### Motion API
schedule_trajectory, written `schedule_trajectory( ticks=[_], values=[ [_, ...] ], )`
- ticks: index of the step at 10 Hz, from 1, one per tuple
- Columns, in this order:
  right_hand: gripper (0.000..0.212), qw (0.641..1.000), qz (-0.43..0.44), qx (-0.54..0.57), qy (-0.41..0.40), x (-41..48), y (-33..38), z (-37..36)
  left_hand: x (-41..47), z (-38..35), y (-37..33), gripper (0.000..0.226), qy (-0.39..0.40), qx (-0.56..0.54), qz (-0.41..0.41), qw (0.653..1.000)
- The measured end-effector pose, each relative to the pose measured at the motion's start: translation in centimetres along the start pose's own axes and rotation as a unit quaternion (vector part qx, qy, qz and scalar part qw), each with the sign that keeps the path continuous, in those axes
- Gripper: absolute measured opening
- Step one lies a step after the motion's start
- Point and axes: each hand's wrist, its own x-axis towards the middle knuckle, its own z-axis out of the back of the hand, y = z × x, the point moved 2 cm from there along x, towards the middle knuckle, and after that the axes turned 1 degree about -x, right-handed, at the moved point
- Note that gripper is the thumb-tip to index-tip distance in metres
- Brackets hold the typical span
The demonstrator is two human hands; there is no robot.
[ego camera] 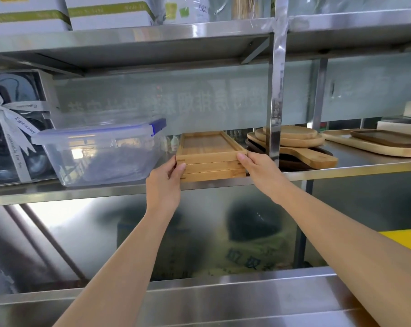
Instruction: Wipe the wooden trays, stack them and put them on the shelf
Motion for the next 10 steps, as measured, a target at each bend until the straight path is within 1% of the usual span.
schedule_trajectory(
  ticks=[1,2,3,4,5,6,7,8,9,10],
  values=[
    [0.045,1.0,-0.003,-0.011,0.003,0.0,0.1,-0.1,-0.1,0.0,-0.2,0.031,0.001,-0.017,0.02,1.0],
    [0.037,0.999,-0.007,0.024,0.046,-0.4,0.1,-0.2,-0.3,0.0,-0.1,0.038,0.051,-0.01,0.027,0.998],
    [0.043,0.996,-0.007,-0.004,0.085,-0.7,-0.2,-0.2,-0.6,0.1,0.4,0.05,0.091,0.07,0.017,0.993],
    [0.043,0.996,-0.008,-0.053,0.077,-0.8,-0.3,-0.1,-0.7,0.5,0.5,0.044,0.075,0.066,0.021,0.995],
    [0.045,0.996,-0.009,-0.054,0.077,-0.5,-0.2,-0.4,-0.6,0.7,0.4,0.039,0.076,0.068,0.018,0.995],
    [0.045,0.995,-0.01,-0.071,0.071,-0.4,0.0,-0.5,-0.4,0.7,0.2,0.039,0.065,0.063,0.025,0.996],
    [0.044,0.993,-0.011,-0.099,0.067,-0.5,0.1,-0.6,-0.2,0.4,0.1,0.041,0.048,0.051,0.045,0.997],
    [0.045,0.991,-0.018,-0.118,0.067,-0.6,0.4,-0.5,0.1,0.3,0.2,0.042,0.048,0.054,0.064,0.995],
    [0.049,0.983,-0.016,-0.163,0.081,-0.8,0.7,-0.3,0.8,0.2,0.5,0.042,0.055,0.061,0.077,0.994],
    [0.057,0.981,-0.005,-0.178,0.075,-1.3,0.9,0.1,0.6,0.5,0.2,0.052,0.063,0.083,0.066,0.992]
  ],
)
